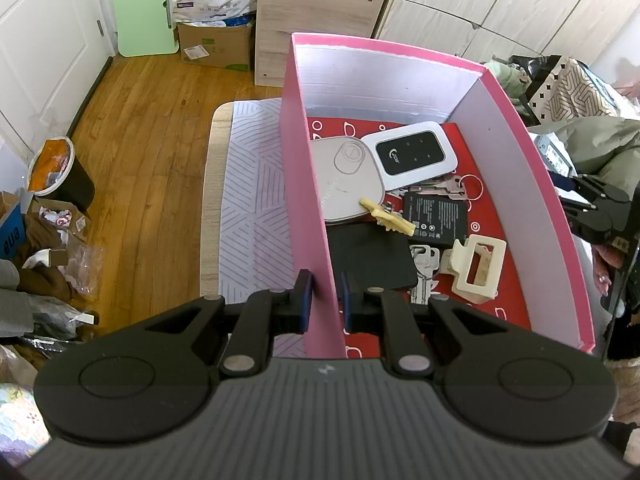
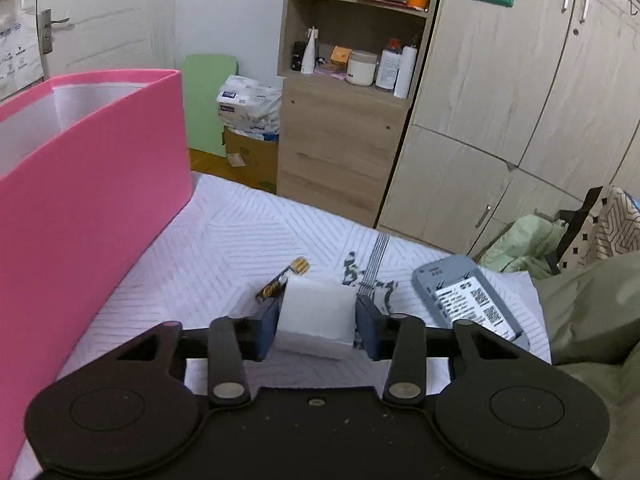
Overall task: Organize rigid objects
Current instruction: 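Move the right gripper to the white block and grasp it, then carry the white block into the pink box and open the right gripper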
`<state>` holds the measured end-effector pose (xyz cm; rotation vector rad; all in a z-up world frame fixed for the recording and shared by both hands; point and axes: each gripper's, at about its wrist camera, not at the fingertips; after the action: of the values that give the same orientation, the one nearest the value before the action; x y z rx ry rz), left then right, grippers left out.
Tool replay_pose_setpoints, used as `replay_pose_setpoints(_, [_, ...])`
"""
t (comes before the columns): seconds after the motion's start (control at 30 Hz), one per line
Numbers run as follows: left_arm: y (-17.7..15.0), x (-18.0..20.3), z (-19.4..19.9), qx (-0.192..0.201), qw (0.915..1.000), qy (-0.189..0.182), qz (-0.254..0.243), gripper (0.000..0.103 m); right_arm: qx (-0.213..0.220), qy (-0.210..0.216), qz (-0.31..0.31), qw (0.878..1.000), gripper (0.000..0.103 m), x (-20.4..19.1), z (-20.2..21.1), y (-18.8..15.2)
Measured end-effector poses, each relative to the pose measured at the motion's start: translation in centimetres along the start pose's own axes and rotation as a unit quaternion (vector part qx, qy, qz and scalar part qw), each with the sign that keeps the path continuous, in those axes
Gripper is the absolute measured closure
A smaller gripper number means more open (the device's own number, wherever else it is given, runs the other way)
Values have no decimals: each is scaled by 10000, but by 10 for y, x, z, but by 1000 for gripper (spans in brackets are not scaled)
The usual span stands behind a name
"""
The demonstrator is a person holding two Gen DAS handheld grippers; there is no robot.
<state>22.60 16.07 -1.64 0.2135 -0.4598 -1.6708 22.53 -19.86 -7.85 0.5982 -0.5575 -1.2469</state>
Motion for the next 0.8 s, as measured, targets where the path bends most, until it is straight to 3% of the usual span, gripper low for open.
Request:
replay_pose_setpoints(0.33, [0,0,0,8,10000,4,6,90,30,66,-227,9997,53,2,3,-4])
replay_pose_setpoints(0.8, [-1,1,1,17,10000,14,33,90,229,88,-388,9989,57,-3,27,-9])
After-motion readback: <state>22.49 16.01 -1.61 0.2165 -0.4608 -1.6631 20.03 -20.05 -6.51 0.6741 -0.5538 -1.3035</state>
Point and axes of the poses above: each gripper's, at about its wrist camera, not at the fingertips, and z roughly against the way its jaws point, x to its right, y to its top, and after that the axes turned 4 degrees about y, right-handed
